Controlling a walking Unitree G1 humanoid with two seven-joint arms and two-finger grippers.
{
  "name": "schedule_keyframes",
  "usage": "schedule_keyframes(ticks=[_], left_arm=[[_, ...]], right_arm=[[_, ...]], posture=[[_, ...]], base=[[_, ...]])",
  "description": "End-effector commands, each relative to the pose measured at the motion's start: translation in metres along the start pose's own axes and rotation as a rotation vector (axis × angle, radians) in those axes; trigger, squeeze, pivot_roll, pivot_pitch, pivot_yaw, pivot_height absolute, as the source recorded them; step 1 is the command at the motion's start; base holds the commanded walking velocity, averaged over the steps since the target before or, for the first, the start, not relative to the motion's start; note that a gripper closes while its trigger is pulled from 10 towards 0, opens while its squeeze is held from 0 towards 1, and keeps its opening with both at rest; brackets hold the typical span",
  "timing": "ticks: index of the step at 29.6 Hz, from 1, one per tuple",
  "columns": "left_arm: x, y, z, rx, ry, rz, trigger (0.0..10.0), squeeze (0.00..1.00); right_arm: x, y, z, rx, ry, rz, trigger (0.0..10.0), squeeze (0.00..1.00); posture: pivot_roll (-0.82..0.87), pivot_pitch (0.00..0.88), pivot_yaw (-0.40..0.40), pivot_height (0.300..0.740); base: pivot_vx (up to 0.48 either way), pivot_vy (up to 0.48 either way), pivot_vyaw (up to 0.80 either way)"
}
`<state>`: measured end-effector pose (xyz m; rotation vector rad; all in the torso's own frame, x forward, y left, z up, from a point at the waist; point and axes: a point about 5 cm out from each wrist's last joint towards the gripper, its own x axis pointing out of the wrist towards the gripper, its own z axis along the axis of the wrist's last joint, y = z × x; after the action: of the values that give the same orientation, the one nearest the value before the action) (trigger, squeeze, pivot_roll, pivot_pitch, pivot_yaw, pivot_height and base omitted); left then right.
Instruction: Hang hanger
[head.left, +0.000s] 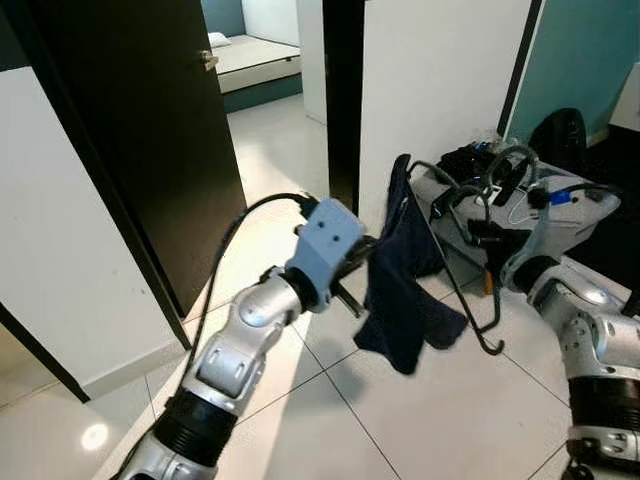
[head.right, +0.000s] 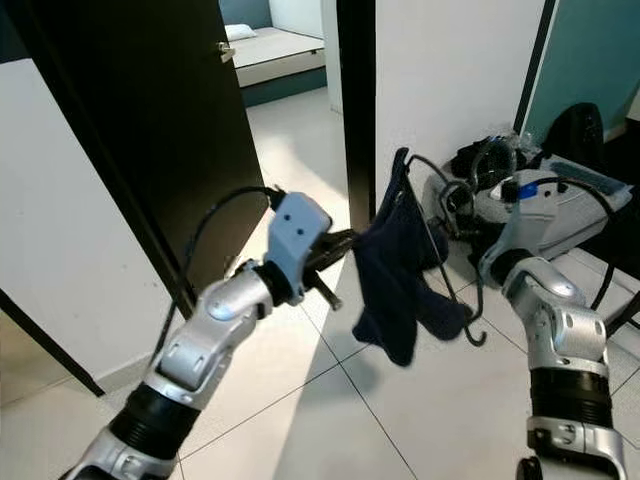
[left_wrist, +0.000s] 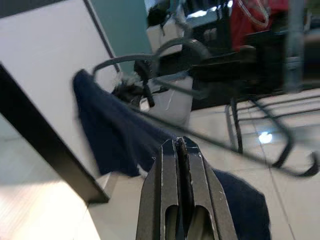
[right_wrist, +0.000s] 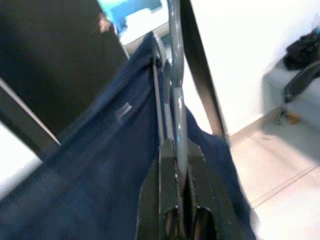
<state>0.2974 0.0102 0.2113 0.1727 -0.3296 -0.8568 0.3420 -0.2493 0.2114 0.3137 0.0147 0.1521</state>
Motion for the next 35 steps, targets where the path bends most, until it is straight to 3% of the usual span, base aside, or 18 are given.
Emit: schedule_keyframes(ticks=[1, 2, 4, 5, 8, 11, 16, 18, 19, 25, 31, 35], left_arm=[[0.005, -0.016, -0.002, 0.032, -0.004, -0.077, 10.0, 0.0], [0.005, -0.016, -0.002, 0.032, -0.004, -0.077, 10.0, 0.0], [0.005, -0.026, -0.012, 0.111, 0.043, -0.134, 10.0, 0.0], [0.005, -0.026, -0.012, 0.111, 0.043, -0.134, 10.0, 0.0], [-0.001, -0.029, -0.028, 0.212, 0.118, -0.166, 10.0, 0.0], [-0.004, -0.028, -0.031, 0.229, 0.131, -0.162, 10.0, 0.0], [-0.017, 0.0, -0.043, 0.361, 0.227, -0.085, 10.0, 0.0], [-0.017, 0.0, -0.043, 0.361, 0.227, -0.085, 10.0, 0.0], [-0.023, 0.011, -0.049, 0.395, 0.264, -0.047, 10.0, 0.0], [-0.027, 0.017, -0.056, 0.412, 0.303, 0.001, 10.0, 0.0], [-0.028, 0.017, -0.062, 0.386, 0.334, 0.072, 10.0, 0.0], [-0.027, 0.02, -0.061, 0.382, 0.327, 0.086, 10.0, 0.0]], right_arm=[[0.004, 0.01, 0.007, 0.115, -0.047, 0.05, 10.0, 0.0], [0.004, 0.01, 0.007, 0.115, -0.047, 0.05, 10.0, 0.0], [0.004, 0.023, 0.009, 0.169, -0.068, 0.143, 10.0, 0.0], [0.004, 0.023, 0.009, 0.169, -0.068, 0.143, 10.0, 0.0], [0.0, 0.032, 0.007, 0.214, -0.061, 0.235, 10.0, 0.0], [-0.001, 0.031, 0.005, 0.216, -0.054, 0.241, 10.0, 0.0], [-0.004, 0.029, 0.004, 0.233, -0.052, 0.245, 10.0, 0.0], [-0.004, 0.029, 0.004, 0.233, -0.052, 0.245, 10.0, 0.0], [-0.006, 0.036, 0.007, 0.235, -0.083, 0.296, 10.0, 0.0], [-0.011, 0.046, 0.012, 0.236, -0.136, 0.378, 10.0, 0.0], [-0.026, 0.06, 0.024, 0.248, -0.235, 0.534, 10.0, 0.0], [-0.027, 0.06, 0.02, 0.21, -0.214, 0.53, 10.0, 0.0]], posture=[[-0.08, 0.0, 0.078, 0.74], [-0.08, 0.0, 0.078, 0.74], [-0.08, 0.0, 0.083, 0.74], [-0.08, 0.0, 0.083, 0.74], [-0.08, 0.0, 0.085, 0.74], [-0.08, 0.0, 0.085, 0.74], [-0.08, 0.0, 0.086, 0.74], [-0.08, 0.0, 0.086, 0.74], [-0.08, 0.0, 0.086, 0.74], [-0.07, 0.0, 0.087, 0.74], [-0.08, 0.0, 0.085, 0.74], [-0.08, 0.0, 0.086, 0.74]], base=[[0.0, 0.0, 0.0], [0.0, 0.0, 0.0], [0.0, 0.0, 0.0], [0.0, 0.0, 0.0], [0.0, 0.0, 0.0], [0.0, 0.0, 0.0], [0.0, 0.0, 0.0], [0.0, 0.0, 0.0], [0.0, 0.0, 0.0], [0.0, 0.0, 0.0], [0.0, 0.0, 0.0], [0.0, 0.0, 0.0]])
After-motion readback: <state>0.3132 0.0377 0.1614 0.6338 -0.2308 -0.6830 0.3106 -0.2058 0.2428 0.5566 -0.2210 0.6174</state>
